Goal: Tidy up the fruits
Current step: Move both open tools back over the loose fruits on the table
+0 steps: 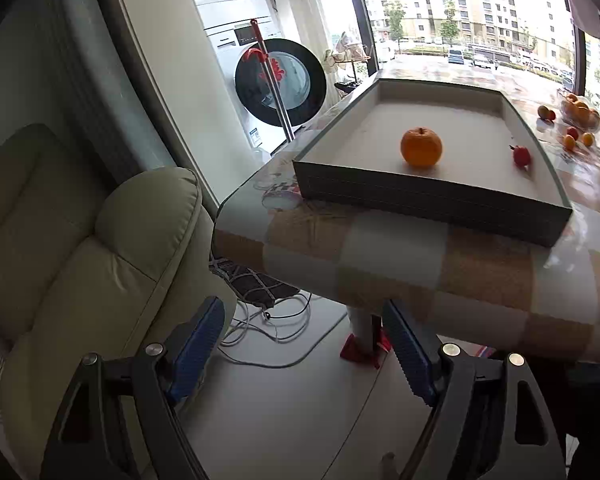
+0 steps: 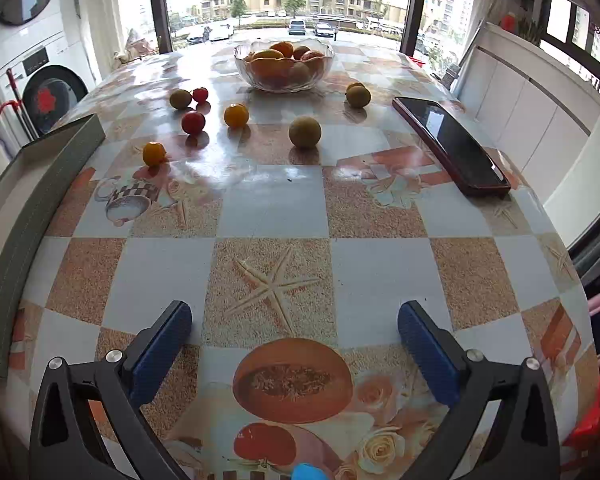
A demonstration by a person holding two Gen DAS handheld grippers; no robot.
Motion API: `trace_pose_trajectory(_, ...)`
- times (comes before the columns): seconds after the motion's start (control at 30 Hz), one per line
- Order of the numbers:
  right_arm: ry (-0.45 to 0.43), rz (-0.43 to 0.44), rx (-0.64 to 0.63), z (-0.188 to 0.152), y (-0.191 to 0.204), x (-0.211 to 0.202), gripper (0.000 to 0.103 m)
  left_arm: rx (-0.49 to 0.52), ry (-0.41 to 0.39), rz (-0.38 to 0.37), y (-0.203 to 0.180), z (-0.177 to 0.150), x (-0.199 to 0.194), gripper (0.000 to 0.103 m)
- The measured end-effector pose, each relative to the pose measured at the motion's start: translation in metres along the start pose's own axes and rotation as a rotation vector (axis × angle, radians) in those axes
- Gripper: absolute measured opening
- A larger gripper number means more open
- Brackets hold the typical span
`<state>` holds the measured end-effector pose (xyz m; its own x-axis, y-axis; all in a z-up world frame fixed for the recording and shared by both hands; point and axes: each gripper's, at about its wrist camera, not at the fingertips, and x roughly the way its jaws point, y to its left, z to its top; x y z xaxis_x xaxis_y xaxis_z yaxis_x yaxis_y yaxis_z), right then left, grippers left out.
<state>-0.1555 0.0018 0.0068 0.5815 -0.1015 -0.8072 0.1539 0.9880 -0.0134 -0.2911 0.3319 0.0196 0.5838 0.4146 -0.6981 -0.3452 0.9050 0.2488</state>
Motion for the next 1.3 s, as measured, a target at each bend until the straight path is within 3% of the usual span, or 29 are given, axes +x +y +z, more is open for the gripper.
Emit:
trace_pose_trajectory(0.2,-0.022,0.007,-0.001,-0.002,0.000,0.001,0.103,0.091,0.010,-0.034,-0.017,-0.015,-0.028,0.082)
trace_pose_trajectory(0.43,-0.033,0.010,-0.001,-0.004,-0.001,0.001,0.103,0.269,-0.101,-0.045,-0.039,-0.012,-0.074,0.082)
trace_pose_trajectory(0.6,-0.036,0.010,-0.002,-0.004,-0.001,0.001,0.103,0.332,-0.185,-0.076,-0.053,0.040,-0.114,0.082)
trace_pose_trajectory(0.8,-0.037,0.018,-0.006,-0.005,-0.001,-0.001,0.103,0.417,-0.270,-0.239,-0.082,0.128,-0.167,0.083)
trace_pose_trajectory(0.83,-0.036,0.020,-0.007,-0.005,-0.001,-0.001,0.103,0.416,-0.264,-0.278,-0.090,0.139,-0.171,0.087)
trace_pose_trajectory(0.87,-0.034,0.022,-0.009,-0.005,-0.002,-0.001,0.103,0.413,-0.256,-0.316,-0.097,0.149,-0.172,0.103)
trace_pose_trajectory(0.97,-0.003,0.053,-0.053,-0.002,-0.003,0.000,0.103,0.412,-0.248,-0.410,-0.125,0.163,-0.167,0.103)
trace_pose_trajectory(1.07,0.051,0.141,-0.164,-0.002,-0.013,-0.002,0.103,0.471,-0.230,-0.435,-0.161,0.161,-0.146,0.103)
trace_pose_trajectory(1.3,0.048,0.120,-0.142,-0.009,-0.075,-0.004,0.103,0.463,-0.068,-0.530,-0.233,0.146,-0.061,0.103)
